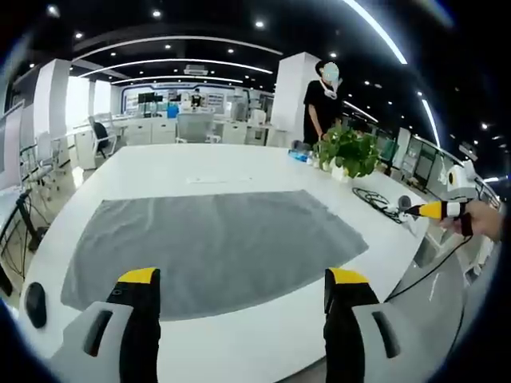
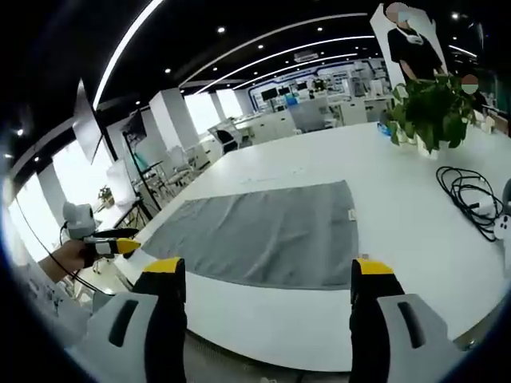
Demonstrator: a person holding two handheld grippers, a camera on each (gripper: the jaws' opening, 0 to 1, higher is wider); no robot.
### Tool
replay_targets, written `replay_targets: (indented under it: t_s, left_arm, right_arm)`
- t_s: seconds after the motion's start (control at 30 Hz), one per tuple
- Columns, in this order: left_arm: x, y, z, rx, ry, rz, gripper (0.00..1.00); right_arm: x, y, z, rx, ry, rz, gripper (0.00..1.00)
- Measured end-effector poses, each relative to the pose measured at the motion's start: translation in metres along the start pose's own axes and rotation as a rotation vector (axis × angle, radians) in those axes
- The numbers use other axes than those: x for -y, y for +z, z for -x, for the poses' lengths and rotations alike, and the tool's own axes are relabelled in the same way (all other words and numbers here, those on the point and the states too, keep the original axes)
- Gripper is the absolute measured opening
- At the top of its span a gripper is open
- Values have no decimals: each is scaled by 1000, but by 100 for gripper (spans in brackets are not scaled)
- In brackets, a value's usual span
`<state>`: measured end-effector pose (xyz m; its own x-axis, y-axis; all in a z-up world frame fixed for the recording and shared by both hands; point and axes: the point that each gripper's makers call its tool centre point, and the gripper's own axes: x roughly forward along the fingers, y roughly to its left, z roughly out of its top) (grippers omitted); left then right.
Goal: Fold the towel on the table until its edges align and the towel forms a compact rectangular stack.
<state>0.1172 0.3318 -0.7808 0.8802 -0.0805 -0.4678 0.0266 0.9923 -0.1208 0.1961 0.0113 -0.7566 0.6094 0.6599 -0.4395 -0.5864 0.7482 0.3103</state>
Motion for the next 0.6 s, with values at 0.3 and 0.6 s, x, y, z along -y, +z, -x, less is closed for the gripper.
replay_targets:
  t_s: [0.3,0.6]
  left_arm:
    - [3,1,-1,-3,-8,-3,87]
    - [4,0,0,-9,-15,-5,86]
  right_arm:
    - [0,0,-1,-4,5,0,84]
    - [-1,0,0,-5,7,-1,84]
